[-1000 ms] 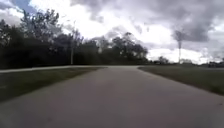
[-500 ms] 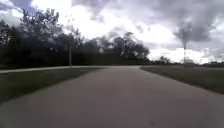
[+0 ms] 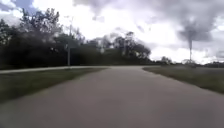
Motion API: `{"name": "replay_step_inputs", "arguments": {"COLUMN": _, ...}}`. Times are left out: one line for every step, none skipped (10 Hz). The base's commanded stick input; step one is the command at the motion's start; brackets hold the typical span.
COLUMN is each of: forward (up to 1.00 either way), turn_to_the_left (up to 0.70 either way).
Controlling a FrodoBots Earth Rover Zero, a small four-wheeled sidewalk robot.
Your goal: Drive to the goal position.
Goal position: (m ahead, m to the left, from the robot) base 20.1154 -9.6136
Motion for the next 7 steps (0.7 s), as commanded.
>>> {"name": "replay_step_inputs", "arguments": {"forward": 1.0, "turn_to_the_left": -0.02}}
{"name": "replay_step_inputs", "arguments": {"forward": 1.0, "turn_to_the_left": -0.02}}
{"name": "replay_step_inputs", "arguments": {"forward": 1.0, "turn_to_the_left": -0.02}}
{"name": "replay_step_inputs", "arguments": {"forward": 1.0, "turn_to_the_left": -0.02}}
{"name": "replay_step_inputs", "arguments": {"forward": 1.0, "turn_to_the_left": -0.02}}
{"name": "replay_step_inputs", "arguments": {"forward": 1.0, "turn_to_the_left": -0.02}}
{"name": "replay_step_inputs", "arguments": {"forward": 1.0, "turn_to_the_left": -0.02}}
